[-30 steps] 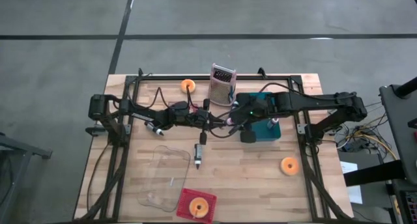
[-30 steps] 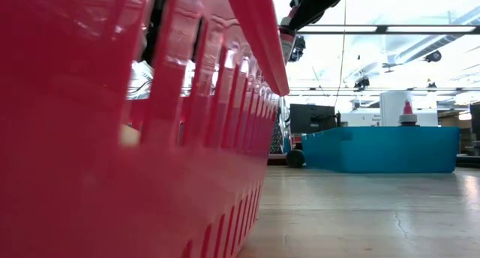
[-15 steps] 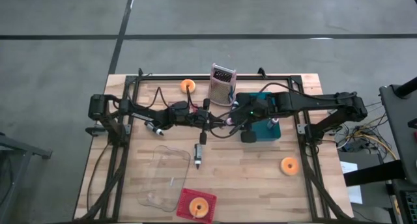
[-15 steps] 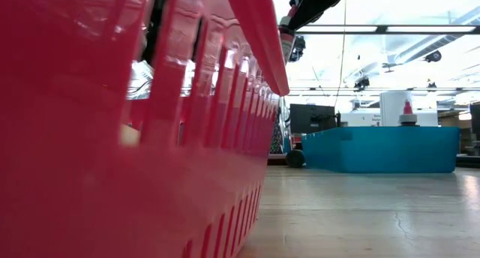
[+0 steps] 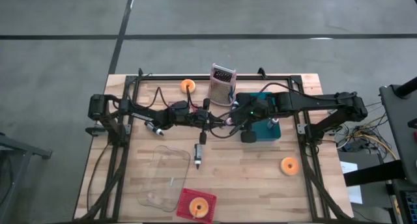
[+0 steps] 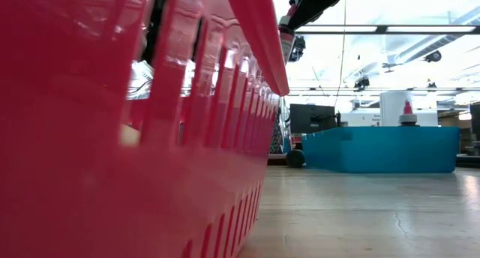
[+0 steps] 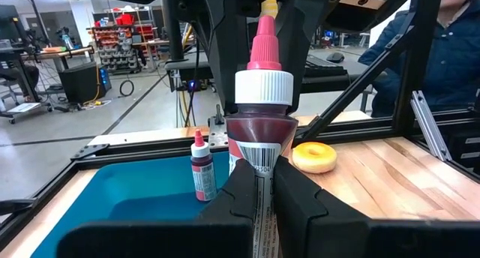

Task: Pick & Place Food Item
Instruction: Put the pink food coloring bottle into the blue bin

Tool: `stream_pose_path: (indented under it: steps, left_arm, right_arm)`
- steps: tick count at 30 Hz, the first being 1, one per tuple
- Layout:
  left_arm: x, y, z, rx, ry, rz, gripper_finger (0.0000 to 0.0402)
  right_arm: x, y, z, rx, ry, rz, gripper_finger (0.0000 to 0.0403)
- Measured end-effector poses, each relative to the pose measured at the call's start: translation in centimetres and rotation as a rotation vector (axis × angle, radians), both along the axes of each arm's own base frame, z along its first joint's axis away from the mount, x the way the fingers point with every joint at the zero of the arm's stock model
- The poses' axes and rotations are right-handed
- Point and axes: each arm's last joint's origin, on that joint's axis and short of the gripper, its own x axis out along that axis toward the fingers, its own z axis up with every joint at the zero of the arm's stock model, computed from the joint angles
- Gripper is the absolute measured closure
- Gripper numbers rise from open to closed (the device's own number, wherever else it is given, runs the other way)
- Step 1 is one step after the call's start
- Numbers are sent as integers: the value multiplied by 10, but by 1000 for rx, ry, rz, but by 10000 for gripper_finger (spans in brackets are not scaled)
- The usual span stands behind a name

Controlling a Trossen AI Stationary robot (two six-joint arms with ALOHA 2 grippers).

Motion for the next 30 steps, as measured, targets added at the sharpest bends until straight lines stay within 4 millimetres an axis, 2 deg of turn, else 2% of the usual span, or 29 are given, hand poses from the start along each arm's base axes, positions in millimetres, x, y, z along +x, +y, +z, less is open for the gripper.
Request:
stream_pose_path:
  steps: [12, 21, 27, 28, 29, 30]
  left_arm:
    - [0, -1, 0, -3, 0, -21, 376]
    - [-2, -3, 1, -24, 19, -117, 229]
    - [-8, -6, 8, -35, 64, -196, 164]
    - [-10, -6, 9, -38, 82, -205, 157]
    - [-11, -7, 10, -43, 98, -217, 151]
    - [-13, -8, 11, -48, 122, -220, 147]
  right_arm:
    - [0, 0, 0, 0, -4, -1, 307]
    - [-1, 0, -2, -5, 12, -16, 307]
    - [-3, 1, -9, -5, 54, -19, 308]
    - [-4, 0, -12, -13, 70, -31, 323]
    - [-5, -1, -13, -30, 78, -44, 362]
    - [-5, -2, -14, -35, 80, -52, 383]
